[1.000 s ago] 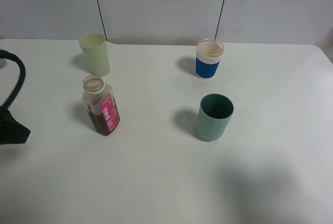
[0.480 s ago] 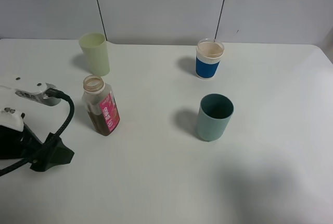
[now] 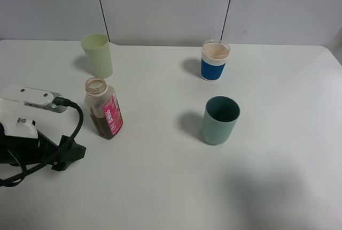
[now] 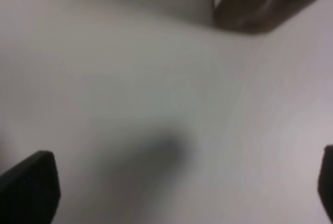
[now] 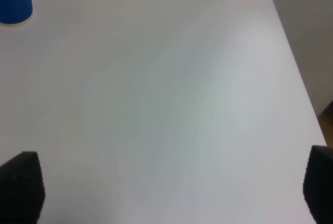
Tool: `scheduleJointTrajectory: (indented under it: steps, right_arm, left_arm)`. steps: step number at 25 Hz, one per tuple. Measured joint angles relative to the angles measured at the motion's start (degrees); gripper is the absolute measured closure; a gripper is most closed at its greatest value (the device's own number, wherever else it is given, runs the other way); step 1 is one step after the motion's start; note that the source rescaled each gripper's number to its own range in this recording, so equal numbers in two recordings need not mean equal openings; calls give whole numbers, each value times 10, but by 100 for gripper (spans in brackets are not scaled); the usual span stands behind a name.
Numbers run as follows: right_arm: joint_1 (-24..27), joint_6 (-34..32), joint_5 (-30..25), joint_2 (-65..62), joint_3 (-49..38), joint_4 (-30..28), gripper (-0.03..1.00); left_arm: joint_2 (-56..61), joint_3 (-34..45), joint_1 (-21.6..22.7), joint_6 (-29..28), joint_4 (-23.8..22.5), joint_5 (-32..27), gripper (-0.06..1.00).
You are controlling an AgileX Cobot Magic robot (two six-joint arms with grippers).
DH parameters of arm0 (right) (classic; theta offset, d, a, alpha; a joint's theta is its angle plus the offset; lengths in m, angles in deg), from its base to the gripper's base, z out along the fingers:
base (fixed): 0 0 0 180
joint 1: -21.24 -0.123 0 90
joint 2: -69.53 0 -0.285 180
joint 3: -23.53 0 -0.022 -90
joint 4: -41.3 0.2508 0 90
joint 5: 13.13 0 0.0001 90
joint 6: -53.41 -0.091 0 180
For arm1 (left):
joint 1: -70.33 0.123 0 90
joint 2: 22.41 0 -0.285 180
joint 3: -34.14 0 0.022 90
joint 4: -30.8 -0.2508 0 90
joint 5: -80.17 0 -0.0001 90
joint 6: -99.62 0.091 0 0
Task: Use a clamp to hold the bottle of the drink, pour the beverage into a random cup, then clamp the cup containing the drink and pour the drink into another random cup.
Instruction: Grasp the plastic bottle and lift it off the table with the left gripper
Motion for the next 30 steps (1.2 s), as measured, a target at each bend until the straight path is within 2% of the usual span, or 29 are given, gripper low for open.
scheduleJointTrajectory:
  steps: [1,2,3,6,12,14,15,17,25,30]
  right_arm:
    - [0,0,0,0,0,0,-3]
    - [0,0,0,0,0,0,-3]
    - [0,0,0,0,0,0,-3]
    - [0,0,0,0,0,0,-3]
    - [0,0,0,0,0,0,-3]
    - [0,0,0,0,0,0,-3]
    - [0,0,0,0,0,0,-3]
    - [0,0,0,0,0,0,-3]
    - [0,0,0,0,0,0,-3]
    - [0,0,0,0,0,0,-3]
  left_arm:
    - [-8,11,-14,-3,0,31,-6]
    - [-24,30,-42,-10,-1,106,-6]
    - [-24,30,-42,-10,-1,106,-6]
    - [-61,48,-73,-27,-17,203,-6]
    - [-165,50,-78,-80,-103,349,-6]
    - [-207,50,-78,-94,-125,415,-6]
    - [-244,52,-78,-107,-138,476,-6]
    - [-278,53,-78,-117,-143,535,-6]
    - [-353,53,-78,-141,-165,702,-6]
    - [-359,53,-78,-144,-164,712,-6]
